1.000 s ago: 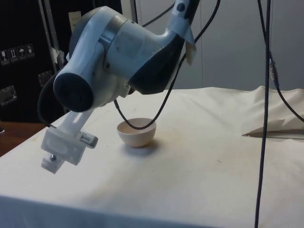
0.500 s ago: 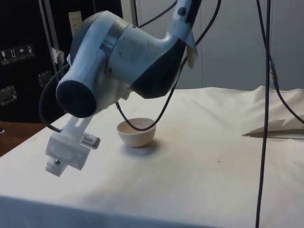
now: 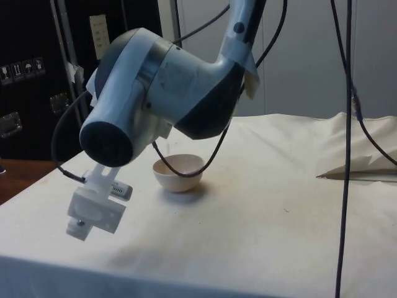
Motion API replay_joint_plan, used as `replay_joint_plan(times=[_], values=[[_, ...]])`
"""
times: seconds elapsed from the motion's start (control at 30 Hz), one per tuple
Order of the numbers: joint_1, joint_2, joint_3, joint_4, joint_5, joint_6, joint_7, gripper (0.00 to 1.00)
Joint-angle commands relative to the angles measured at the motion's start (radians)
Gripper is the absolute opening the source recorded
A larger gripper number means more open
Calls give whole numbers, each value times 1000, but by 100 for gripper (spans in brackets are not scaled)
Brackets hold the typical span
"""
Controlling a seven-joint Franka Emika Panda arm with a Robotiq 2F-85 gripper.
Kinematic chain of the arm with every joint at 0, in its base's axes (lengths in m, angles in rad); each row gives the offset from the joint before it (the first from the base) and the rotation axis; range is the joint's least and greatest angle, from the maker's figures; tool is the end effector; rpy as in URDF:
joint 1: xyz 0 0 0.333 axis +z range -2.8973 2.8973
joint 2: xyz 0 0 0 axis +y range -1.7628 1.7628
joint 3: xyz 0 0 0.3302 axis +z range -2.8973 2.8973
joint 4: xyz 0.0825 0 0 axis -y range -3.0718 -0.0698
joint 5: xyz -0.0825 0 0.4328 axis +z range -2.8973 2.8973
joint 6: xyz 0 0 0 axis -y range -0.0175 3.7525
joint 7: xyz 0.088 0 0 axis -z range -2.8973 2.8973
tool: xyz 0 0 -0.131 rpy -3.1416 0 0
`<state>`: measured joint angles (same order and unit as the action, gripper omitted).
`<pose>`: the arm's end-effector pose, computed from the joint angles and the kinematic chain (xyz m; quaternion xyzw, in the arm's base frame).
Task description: Pour the coffee beans from the cup into the bowl.
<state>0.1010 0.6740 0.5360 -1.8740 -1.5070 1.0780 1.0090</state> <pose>0.5689 0.1953 0.2050 0.6909 0.0534 0.0828 0.7162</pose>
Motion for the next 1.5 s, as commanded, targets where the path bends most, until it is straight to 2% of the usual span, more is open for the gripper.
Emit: replay_joint_plan(times=[0.0,0.17,0.4,0.43,0.47,0.7,0.73,0.77,0.83,1.2,1.47], values=[[2,2,1,-2,-8,4,-7,0],[0,6,2,-4,-17,0,-1,0],[7,13,0,-12,-43,-10,-9,0],[2,9,4,-15,-38,-4,-2,0],[8,14,0,-13,-46,-12,-10,0],[15,34,2,-14,-83,-42,-18,0],[10,30,5,-16,-76,-37,-9,0],[15,37,2,-15,-87,-42,-17,0],[14,42,2,-16,-95,-41,-15,0],[2,56,6,-38,-133,-23,2,0],[4,57,5,-49,-145,-31,6,0]])
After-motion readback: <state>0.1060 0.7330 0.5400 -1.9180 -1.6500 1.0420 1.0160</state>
